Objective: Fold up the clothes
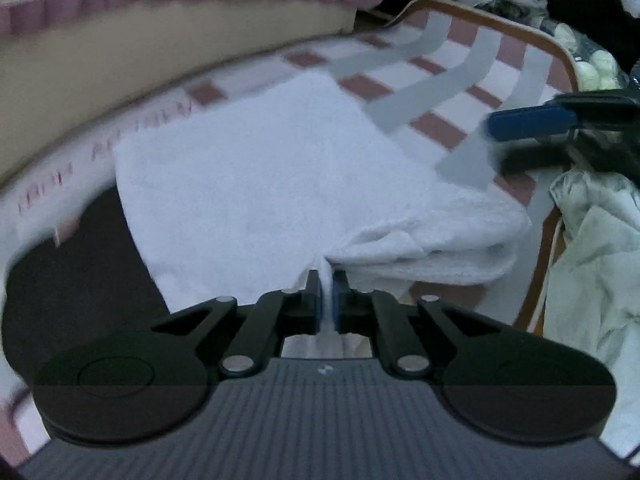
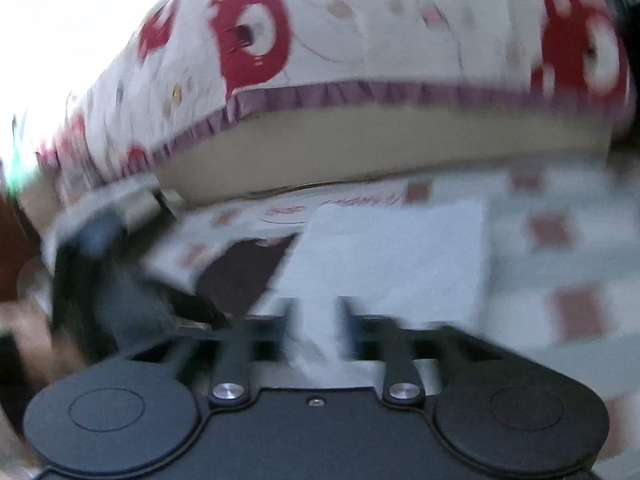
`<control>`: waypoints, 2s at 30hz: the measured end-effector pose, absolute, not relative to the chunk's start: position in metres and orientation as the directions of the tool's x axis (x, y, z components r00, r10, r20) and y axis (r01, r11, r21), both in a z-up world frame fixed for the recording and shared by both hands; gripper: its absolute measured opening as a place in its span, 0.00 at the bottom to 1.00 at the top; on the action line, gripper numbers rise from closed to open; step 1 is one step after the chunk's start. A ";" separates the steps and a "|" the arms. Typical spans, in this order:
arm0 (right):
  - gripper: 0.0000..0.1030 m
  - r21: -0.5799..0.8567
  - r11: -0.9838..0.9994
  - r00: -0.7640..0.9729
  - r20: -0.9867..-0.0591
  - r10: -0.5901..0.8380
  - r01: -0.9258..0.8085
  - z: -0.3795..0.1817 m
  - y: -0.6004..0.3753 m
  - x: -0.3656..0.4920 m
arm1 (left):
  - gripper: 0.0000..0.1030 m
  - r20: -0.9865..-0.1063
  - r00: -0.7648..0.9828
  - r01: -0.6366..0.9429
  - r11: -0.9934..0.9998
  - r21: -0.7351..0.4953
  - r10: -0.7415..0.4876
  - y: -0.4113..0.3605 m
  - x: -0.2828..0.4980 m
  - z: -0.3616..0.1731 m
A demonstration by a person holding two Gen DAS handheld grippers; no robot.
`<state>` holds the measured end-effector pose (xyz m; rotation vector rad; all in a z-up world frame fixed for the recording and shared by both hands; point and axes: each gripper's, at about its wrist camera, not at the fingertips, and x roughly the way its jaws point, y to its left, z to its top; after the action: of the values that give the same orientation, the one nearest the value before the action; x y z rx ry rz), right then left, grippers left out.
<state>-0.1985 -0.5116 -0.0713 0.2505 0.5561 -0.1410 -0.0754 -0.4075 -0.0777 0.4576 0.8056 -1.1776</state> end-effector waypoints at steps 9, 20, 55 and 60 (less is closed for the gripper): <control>0.87 -0.156 0.987 0.728 -0.681 -0.085 -0.030 -0.093 -0.501 -0.191 | 0.05 -0.755 0.123 0.922 0.355 -0.153 -0.644 -0.406 -0.052 -0.078; 0.36 -0.265 0.964 0.718 -0.673 -0.177 -0.011 -0.122 -0.499 -0.143 | 0.35 -0.638 0.077 0.968 0.212 -0.137 -0.766 -0.363 -0.068 -0.087; 0.18 0.280 0.943 0.784 -0.619 0.033 0.182 -0.074 -0.493 -0.213 | 0.14 -0.657 0.067 0.971 0.201 -0.130 -0.751 -0.315 -0.087 -0.060; 0.16 0.377 0.866 0.755 -0.656 -0.001 0.329 -0.078 -0.538 -0.164 | 0.18 -0.636 0.093 0.903 0.334 -0.271 -0.766 -0.342 -0.013 -0.069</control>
<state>-0.1641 -0.5376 -0.0781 0.5005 0.6986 -0.1886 -0.0131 -0.3424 -0.0690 0.2093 0.7921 -1.2521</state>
